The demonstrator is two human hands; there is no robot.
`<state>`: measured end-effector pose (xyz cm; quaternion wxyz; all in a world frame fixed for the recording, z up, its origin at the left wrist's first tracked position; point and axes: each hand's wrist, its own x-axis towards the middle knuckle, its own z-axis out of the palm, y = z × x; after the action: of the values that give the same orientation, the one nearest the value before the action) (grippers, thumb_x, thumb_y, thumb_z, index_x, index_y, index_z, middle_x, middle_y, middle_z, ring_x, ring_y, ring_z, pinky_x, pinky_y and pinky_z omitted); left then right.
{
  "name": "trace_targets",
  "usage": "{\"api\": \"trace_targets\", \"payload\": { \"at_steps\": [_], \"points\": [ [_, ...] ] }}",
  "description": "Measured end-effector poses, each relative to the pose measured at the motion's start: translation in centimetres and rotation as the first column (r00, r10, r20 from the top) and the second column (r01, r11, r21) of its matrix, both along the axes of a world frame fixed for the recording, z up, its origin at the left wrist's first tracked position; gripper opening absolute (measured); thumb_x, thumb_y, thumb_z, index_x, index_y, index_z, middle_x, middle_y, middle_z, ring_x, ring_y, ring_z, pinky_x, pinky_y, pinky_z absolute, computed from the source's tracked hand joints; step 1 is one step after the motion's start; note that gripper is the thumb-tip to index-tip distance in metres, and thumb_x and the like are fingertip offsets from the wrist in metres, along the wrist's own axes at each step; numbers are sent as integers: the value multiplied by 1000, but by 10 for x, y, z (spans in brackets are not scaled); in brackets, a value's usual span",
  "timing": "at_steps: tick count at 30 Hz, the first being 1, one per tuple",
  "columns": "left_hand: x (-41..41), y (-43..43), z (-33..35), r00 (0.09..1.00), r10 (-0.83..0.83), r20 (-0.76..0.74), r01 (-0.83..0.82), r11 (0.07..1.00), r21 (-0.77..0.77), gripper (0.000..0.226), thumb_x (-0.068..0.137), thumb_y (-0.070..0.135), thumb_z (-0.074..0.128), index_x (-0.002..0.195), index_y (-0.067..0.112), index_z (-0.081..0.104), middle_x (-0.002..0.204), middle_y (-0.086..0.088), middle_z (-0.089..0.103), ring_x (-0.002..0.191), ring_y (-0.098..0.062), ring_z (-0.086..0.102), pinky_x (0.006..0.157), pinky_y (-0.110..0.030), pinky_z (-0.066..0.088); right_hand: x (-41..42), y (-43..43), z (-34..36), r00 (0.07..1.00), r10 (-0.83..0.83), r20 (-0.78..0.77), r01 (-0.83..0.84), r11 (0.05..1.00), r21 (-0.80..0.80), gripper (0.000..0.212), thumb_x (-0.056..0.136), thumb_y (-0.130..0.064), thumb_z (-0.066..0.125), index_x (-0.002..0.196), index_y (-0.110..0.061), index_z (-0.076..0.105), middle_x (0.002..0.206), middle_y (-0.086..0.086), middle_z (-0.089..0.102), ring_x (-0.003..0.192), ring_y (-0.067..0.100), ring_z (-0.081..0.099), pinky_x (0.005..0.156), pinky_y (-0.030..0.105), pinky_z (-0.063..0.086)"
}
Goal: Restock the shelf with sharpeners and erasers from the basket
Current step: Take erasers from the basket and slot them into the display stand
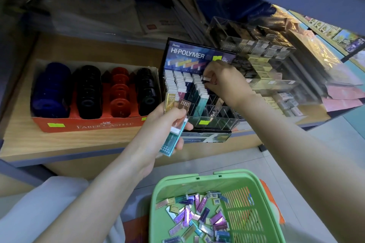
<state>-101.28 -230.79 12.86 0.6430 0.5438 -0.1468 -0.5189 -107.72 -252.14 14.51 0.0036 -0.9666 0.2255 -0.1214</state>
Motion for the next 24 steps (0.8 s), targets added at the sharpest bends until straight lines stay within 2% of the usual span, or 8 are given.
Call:
{"api": "trace_targets", "payload": {
  "at_steps": [3,8,9,11,13,17,21,24],
  "points": [
    [2,0,0,999,8,-42,-8,1000,-13,10,96,20,47,100,23,56,70,-2,69,37,-16,45,36,-17,31,-2,2,-4,1000,19,18,-17,998,-57,19,82,-4,68,101,-5,62,105,12,59,90,33,59,70,42,52],
    [0,6,1,1000,-1,-11,1,1000,-29,14,91,29,58,104,23,58,78,-3,68,43,-14,47,37,-16,34,-12,10,-2,997,10,80,-3,996,-90,18,93,-2,52,106,-2,64,108,14,62,102,33,56,76,42,51],
    [0,7,1,1000,1,9,-1,1000,-29,15,90,31,60,103,23,59,77,-2,67,43,-13,47,37,-17,34,-16,17,2,989,3,149,2,999,-33,18,94,-4,51,106,-2,64,106,12,62,97,29,57,77,39,50],
    [1,8,0,999,3,52,-1,1000,-22,19,87,34,62,102,22,60,76,-1,66,43,-13,46,37,-17,33,-22,40,12,960,-44,276,4,990,141,18,97,-12,48,103,-4,64,96,2,61,80,11,53,73,20,45],
    [1,8,-2,996,-1,93,3,1000,-19,22,83,36,64,99,21,60,74,0,64,42,-13,45,37,-17,32,-28,66,21,959,-94,268,1,945,328,24,99,-23,47,98,-10,67,85,-5,62,66,0,50,63,7,37],
    [-3,8,-3,987,-51,155,54,998,-20,32,72,43,67,93,20,60,67,3,59,41,-13,42,36,-18,31,-40,100,25,989,-94,114,-14,705,709,12,92,-31,58,85,-26,66,72,-8,63,59,-3,52,60,13,42],
    [-7,11,-1,984,-54,169,59,998,-26,35,67,46,67,91,22,61,70,4,56,43,-12,42,38,-17,30,-48,106,24,946,-275,174,-53,397,916,5,92,-14,59,90,-10,61,76,4,67,67,7,65,64,18,52],
    [-7,11,-1,991,-25,131,29,999,-28,18,82,33,67,95,22,61,74,2,56,43,-12,43,37,-17,31,-57,109,25,886,-395,243,-131,290,948,6,92,-10,58,93,-4,56,73,4,69,71,11,68,68,21,55]
  ]
}}
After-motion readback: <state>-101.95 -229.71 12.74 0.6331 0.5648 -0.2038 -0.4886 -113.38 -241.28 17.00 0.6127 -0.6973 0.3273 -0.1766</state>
